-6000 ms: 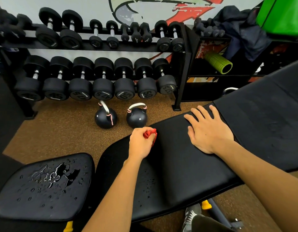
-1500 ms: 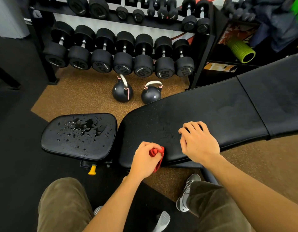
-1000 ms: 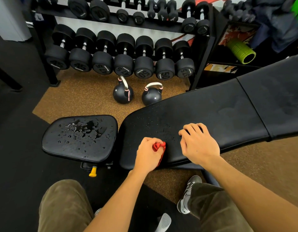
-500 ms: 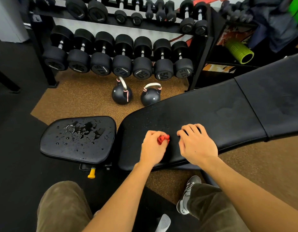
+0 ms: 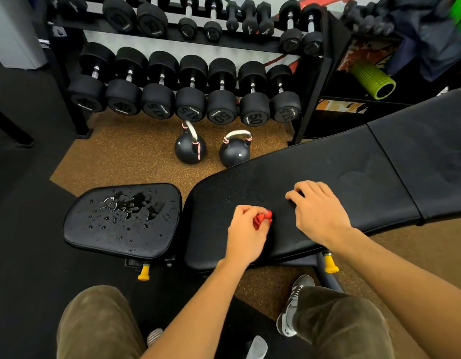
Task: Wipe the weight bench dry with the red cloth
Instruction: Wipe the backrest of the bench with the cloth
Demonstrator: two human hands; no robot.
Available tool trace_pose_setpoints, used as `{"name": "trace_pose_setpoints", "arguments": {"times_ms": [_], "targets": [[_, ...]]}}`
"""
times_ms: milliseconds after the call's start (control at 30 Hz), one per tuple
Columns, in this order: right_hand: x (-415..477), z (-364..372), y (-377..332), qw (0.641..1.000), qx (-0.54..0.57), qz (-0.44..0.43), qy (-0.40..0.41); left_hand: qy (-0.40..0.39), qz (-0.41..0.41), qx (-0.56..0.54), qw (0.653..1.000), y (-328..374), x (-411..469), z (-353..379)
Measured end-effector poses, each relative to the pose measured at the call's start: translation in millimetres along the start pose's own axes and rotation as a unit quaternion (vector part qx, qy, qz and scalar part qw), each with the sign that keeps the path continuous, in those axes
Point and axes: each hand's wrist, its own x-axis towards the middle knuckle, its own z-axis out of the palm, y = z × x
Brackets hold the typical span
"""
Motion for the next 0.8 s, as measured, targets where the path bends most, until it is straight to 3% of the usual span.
{"name": "trace_pose_setpoints", "arguments": {"times_ms": [167, 400, 600, 800], "targets": [[0, 4, -2, 1.0, -0.01, 0.001, -0.008, -0.063, 0.058, 0.005, 0.996, -16, -23, -10], [3, 4, -5, 0.999, -0.014, 0.012, -0.028, 0.01, -0.011, -0.002, 1.0, -5, 18, -3], [23, -9, 3, 0.999, -0.024, -0.011, -0.026, -0.051, 0.049, -0.001, 0.997, -11, -2, -5], [65, -8, 30, 0.999, -0.027, -0.024, -0.008, -0.004, -0.037, 0.018, 0.999, -31, 20, -21]]}}
